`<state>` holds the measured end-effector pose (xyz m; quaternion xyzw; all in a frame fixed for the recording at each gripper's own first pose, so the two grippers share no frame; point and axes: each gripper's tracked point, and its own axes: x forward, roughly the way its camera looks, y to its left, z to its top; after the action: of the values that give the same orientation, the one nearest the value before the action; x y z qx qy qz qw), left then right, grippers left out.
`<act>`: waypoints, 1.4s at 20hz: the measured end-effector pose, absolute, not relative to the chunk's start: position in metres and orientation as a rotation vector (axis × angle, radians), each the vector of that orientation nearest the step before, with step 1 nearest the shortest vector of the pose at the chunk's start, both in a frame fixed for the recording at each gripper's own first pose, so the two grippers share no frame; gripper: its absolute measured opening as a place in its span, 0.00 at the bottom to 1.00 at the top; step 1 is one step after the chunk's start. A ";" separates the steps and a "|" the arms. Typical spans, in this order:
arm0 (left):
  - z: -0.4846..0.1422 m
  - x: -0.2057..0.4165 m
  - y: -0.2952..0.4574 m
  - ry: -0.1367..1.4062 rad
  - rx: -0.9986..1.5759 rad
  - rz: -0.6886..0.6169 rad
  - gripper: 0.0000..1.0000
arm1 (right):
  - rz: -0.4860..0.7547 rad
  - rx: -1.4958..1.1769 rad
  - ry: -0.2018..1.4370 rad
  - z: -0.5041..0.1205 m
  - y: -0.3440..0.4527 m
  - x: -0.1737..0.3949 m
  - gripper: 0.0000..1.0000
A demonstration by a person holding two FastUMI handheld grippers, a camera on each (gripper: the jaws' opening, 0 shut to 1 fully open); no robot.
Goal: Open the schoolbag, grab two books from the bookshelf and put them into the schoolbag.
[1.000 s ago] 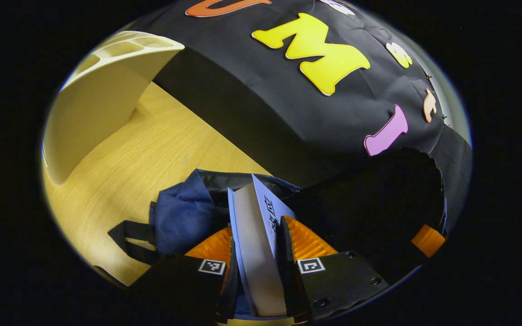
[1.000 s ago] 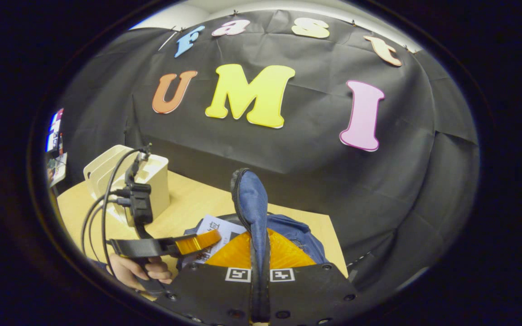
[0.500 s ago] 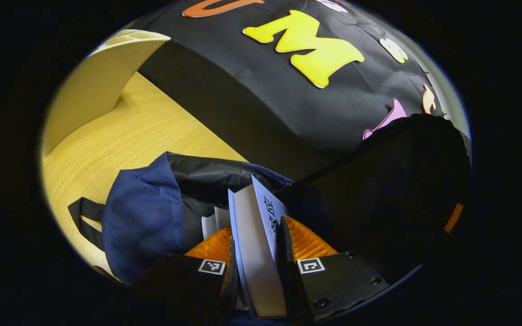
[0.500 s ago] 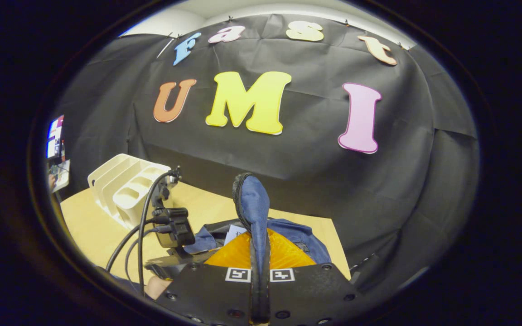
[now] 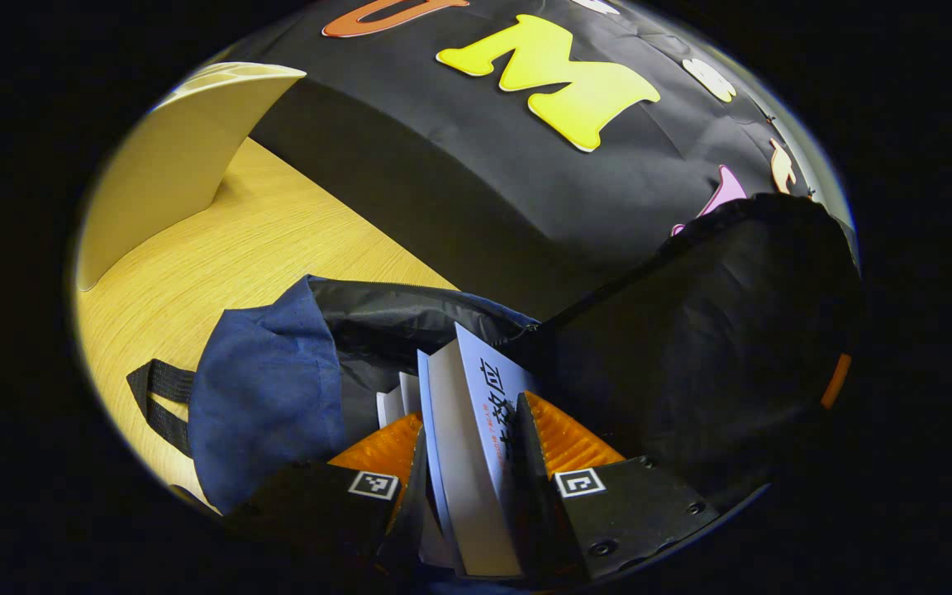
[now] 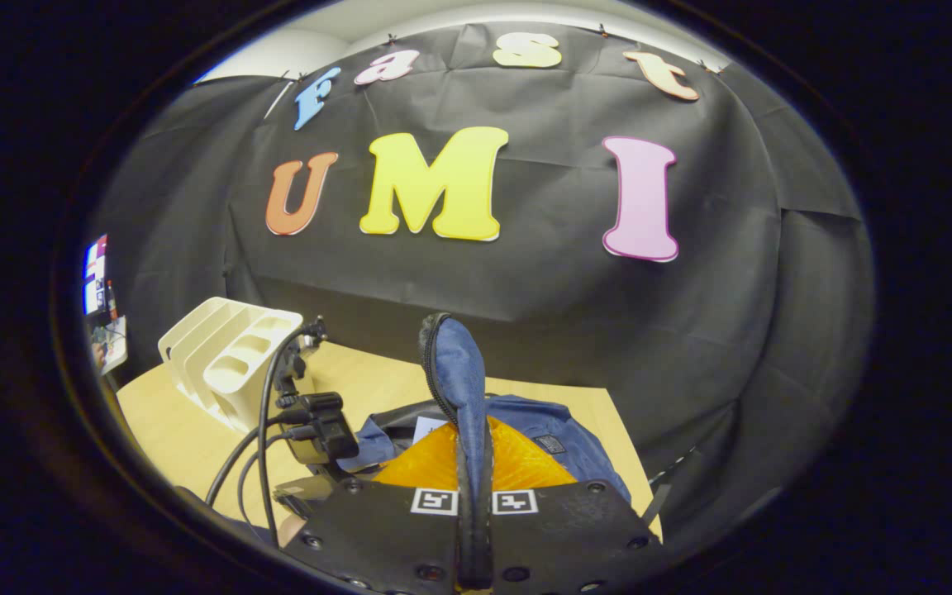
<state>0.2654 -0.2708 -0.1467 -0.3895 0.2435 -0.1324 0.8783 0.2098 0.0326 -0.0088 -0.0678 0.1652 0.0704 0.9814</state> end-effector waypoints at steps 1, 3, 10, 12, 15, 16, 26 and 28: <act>-0.147 0.265 -0.270 0.507 -0.800 -0.285 0.55 | 0.136 -0.128 0.340 -0.011 0.032 0.210 0.02; -0.149 0.265 -0.265 0.520 -0.764 -0.287 0.59 | 0.126 -0.114 0.351 -0.016 0.029 0.209 0.01; -0.161 0.255 -0.243 0.538 -0.608 -0.263 0.80 | 0.077 -0.058 0.384 -0.030 0.021 0.210 0.01; -0.161 0.250 -0.234 0.549 -0.611 -0.264 0.80 | 0.061 -0.044 0.399 -0.038 0.016 0.209 0.01; -0.159 0.246 -0.212 0.533 -0.562 -0.247 0.80 | 0.051 -0.029 0.414 -0.045 0.015 0.205 0.01; -0.160 0.243 -0.205 0.532 -0.542 -0.246 0.80 | 0.049 -0.032 0.418 -0.048 0.015 0.204 0.01; -0.144 0.204 -0.087 0.466 -0.374 -0.144 0.80 | 0.011 -0.010 0.459 -0.078 0.018 0.182 0.06; -0.132 0.188 -0.064 0.434 -0.332 -0.122 0.80 | -0.006 -0.019 0.464 -0.084 0.016 0.177 0.13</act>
<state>0.1878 -0.0643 -0.1322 -0.1637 0.2140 -0.0602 0.9611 0.1767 0.0161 -0.0843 -0.0092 0.2298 -0.0027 0.9732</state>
